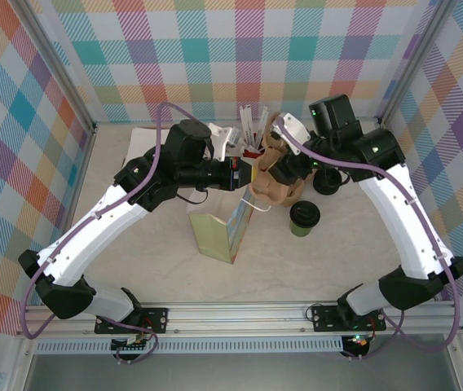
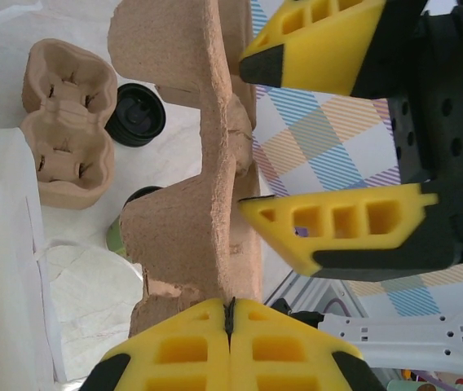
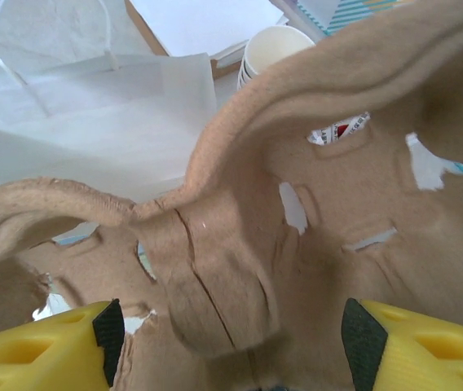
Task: Pack the takeout coffee
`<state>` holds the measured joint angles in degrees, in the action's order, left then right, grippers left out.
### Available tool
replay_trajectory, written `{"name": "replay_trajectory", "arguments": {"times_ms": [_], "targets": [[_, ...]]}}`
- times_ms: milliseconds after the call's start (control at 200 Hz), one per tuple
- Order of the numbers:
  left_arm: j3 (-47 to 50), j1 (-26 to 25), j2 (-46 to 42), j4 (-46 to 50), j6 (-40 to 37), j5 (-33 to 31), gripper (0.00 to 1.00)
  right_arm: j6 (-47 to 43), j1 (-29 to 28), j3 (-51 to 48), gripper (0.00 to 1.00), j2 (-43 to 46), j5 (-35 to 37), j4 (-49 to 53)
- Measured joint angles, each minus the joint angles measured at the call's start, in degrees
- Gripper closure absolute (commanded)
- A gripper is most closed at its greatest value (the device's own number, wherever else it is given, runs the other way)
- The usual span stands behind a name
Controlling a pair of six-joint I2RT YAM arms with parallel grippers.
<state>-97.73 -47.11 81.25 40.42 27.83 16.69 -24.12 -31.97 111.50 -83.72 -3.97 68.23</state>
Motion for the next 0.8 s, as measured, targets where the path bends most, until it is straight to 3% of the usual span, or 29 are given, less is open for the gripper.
{"name": "replay_trajectory", "arguments": {"times_ms": [225, 800], "targets": [[0.0, 0.0, 0.0, 0.0, 0.0, 0.0, 1.0, -2.2, -2.2, 0.6, 0.3, -2.8, 2.8, 0.4], [0.0, 0.0, 0.0, 0.4, -0.2, -0.3, 1.0, -3.4, -2.7, 0.6, 0.57, -3.5, 3.3, 0.4]]}}
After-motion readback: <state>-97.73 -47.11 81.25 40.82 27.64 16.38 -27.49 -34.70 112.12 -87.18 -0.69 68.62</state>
